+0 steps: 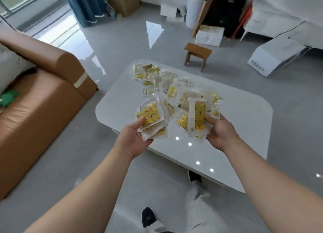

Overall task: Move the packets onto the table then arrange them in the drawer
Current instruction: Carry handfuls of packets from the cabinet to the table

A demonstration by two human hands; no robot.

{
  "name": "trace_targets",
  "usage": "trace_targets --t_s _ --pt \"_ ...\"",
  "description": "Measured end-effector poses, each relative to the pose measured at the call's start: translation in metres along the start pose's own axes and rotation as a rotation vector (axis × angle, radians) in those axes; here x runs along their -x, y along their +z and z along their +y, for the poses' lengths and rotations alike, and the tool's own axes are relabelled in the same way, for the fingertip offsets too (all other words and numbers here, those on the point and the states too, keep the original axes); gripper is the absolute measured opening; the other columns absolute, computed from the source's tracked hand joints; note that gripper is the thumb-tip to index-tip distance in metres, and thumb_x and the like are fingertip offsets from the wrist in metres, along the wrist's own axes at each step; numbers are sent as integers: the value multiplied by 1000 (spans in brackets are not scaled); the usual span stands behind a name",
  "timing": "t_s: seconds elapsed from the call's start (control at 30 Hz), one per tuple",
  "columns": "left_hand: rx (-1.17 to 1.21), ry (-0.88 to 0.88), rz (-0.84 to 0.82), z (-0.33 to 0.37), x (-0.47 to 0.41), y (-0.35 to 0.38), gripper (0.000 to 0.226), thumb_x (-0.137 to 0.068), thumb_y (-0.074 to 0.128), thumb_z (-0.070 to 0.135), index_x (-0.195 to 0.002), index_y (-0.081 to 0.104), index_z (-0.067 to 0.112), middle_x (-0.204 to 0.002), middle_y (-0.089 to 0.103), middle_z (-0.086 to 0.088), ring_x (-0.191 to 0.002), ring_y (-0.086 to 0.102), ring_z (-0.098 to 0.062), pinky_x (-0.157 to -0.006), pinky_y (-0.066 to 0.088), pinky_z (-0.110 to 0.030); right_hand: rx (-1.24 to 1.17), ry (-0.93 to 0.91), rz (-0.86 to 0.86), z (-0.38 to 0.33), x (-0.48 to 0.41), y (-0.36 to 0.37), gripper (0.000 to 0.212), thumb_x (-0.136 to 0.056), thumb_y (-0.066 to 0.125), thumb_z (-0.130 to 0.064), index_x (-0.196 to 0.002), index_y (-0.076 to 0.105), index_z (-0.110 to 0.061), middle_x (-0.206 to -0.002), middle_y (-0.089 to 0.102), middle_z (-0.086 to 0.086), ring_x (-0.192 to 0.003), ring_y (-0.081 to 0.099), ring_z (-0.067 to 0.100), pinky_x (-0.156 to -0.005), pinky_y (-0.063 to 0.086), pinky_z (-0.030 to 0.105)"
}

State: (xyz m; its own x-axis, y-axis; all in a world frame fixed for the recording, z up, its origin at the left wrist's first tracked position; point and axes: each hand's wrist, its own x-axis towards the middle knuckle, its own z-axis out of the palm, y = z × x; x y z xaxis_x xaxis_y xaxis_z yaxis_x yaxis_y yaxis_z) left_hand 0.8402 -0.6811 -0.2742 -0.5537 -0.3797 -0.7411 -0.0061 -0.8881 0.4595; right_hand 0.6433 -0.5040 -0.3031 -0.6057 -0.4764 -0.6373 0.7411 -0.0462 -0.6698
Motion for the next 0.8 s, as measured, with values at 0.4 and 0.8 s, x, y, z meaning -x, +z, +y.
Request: trace_targets --t_s 0.4,0.8 --pt "-166 -204 254 -87 -315 165 43 -91 70 14 -132 58 17 -120 72 -4 -102 72 -27 -67 57 -34 206 144 218 -79 -322 -149 33 -101 57 -8 -129 65 -25 -122 73 4 -108 72 27 -88 58 52" --pt "-354 -253 348 -145 -519 185 77 -79 83 14 -145 45 26 -127 68 -3 -102 72 -28 -71 62 -42 544 128 140 -74 -535 -207 23 -97 63 -4 -103 67 -26 -106 75 4 -101 73 28 -84 61 49"
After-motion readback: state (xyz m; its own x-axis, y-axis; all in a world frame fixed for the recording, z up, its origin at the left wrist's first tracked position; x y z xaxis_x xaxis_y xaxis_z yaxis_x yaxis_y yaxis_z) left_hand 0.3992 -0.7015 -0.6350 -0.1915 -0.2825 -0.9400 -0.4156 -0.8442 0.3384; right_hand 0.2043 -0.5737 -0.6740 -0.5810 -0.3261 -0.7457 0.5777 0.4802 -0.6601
